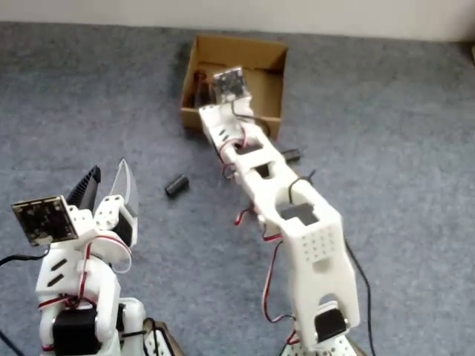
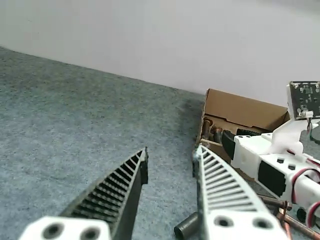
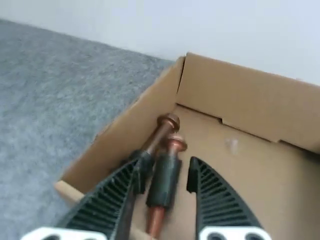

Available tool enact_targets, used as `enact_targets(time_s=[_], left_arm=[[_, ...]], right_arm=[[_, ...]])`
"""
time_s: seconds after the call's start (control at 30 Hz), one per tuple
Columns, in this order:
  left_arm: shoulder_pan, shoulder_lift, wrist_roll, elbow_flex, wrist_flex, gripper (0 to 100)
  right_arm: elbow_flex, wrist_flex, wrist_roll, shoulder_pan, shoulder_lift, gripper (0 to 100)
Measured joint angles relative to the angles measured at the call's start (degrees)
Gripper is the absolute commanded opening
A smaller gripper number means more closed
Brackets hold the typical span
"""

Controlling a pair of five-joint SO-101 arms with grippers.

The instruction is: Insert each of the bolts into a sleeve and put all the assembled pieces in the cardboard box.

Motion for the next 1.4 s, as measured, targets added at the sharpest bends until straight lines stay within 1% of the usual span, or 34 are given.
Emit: enact_targets(time_s=[0.13,0.43,0.57,0.7,0.83,1.03,1.2,1.3,1.4], left_arm=[[0.0,0.0,0.0,0.0,0.0,16],[0.0,-0.1,0.0,0.0,0.0,16],[0.0,-0.1,0.0,0.0,0.0,16],[0.0,-0.2,0.0,0.8,0.0,16],[0.0,0.2,0.0,2.8,-2.0,16],[0.0,0.2,0.0,3.3,-2.8,16],[0.0,0.2,0.0,3.3,-2.8,16],[0.0,0.2,0.0,3.3,-2.8,16],[0.0,0.2,0.0,3.3,-2.8,16]], right_arm=[[0.6,7.3,0.0,0.0,-5.4,12.8],[9.1,28.7,0.2,0.0,-26.8,12.8],[13.6,35.8,0.2,0.0,-35.5,12.8],[17.4,41.1,0.2,0.0,-41.2,12.8],[18.5,46.9,0.2,0.0,-42.7,12.8],[20.1,55.2,0.2,0.0,-42.8,12.9],[21.2,56.1,0.2,0.0,-41.7,13.0],[21.0,56.1,0.2,0.0,-36.2,13.0],[17.5,56.7,0.2,0.0,-30.2,13.0]])
